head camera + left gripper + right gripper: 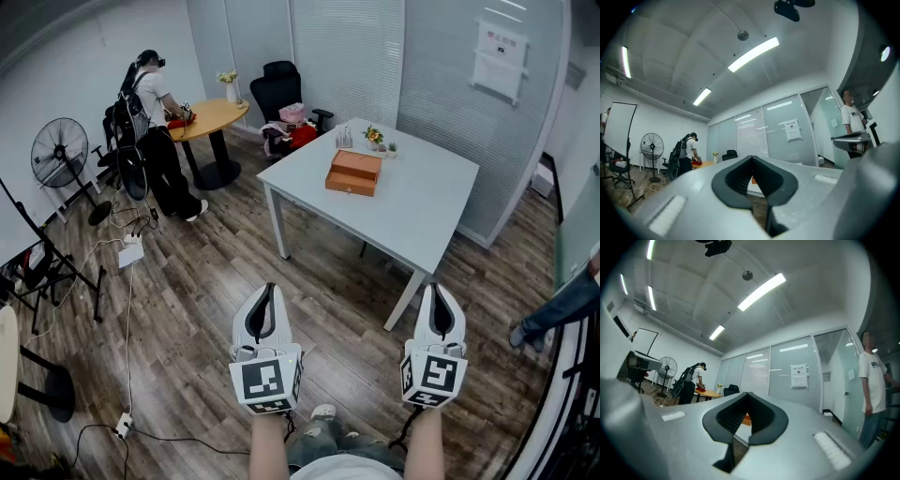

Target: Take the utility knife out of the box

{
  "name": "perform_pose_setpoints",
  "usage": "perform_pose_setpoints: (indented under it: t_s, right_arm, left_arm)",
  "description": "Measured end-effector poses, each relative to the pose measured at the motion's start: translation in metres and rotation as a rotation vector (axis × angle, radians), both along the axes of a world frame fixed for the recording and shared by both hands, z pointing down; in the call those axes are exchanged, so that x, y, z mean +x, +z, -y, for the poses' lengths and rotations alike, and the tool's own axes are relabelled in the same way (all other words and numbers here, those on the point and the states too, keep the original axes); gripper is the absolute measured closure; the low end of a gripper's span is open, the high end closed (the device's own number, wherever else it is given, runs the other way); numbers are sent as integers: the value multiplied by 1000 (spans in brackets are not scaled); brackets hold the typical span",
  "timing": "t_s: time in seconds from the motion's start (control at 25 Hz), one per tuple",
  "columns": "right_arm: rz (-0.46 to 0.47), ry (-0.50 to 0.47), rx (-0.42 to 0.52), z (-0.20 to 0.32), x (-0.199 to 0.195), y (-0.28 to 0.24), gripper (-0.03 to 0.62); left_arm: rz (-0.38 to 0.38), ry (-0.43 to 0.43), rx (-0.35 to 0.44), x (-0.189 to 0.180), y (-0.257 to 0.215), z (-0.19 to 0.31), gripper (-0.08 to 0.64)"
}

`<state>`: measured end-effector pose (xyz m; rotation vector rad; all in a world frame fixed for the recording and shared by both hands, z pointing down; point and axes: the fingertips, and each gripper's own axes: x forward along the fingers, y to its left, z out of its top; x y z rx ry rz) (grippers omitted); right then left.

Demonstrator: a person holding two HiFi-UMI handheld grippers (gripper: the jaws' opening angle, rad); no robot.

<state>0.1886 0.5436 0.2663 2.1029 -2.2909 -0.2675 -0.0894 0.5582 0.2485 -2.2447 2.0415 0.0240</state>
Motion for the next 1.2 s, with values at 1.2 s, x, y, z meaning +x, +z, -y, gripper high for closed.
perform_pose_setpoints:
  t_s: [1.2]
  right_arm:
    - [37,-29,-7,115,-33,17,337]
  left_arm:
    - [13,32,-9,-34,11,131,560]
